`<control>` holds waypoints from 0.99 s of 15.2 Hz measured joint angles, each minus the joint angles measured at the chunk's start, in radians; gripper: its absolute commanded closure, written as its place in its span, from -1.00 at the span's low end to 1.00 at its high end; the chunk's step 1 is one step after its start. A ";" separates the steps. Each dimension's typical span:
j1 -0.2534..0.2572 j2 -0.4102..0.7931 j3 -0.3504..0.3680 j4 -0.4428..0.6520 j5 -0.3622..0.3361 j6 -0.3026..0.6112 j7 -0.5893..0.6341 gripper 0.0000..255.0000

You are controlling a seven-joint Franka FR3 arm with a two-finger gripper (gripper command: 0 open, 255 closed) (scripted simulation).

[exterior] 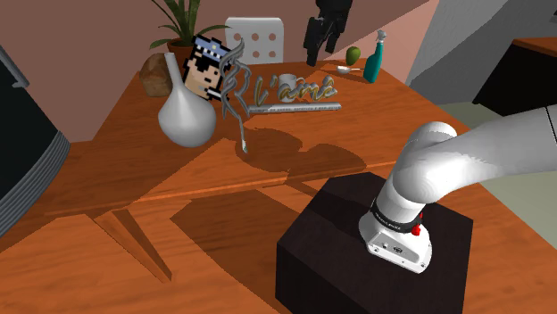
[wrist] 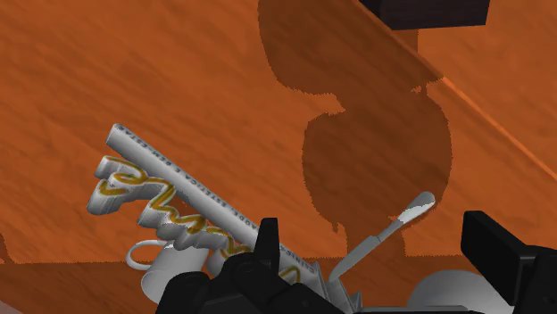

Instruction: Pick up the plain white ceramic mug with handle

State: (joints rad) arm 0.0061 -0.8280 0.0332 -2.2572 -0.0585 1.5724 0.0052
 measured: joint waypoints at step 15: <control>-0.022 0.353 -0.210 0.068 -0.046 0.263 -0.237 -1.00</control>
State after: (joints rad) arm -0.0155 -0.4750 -0.1770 -2.1893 -0.1050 1.8352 -0.2322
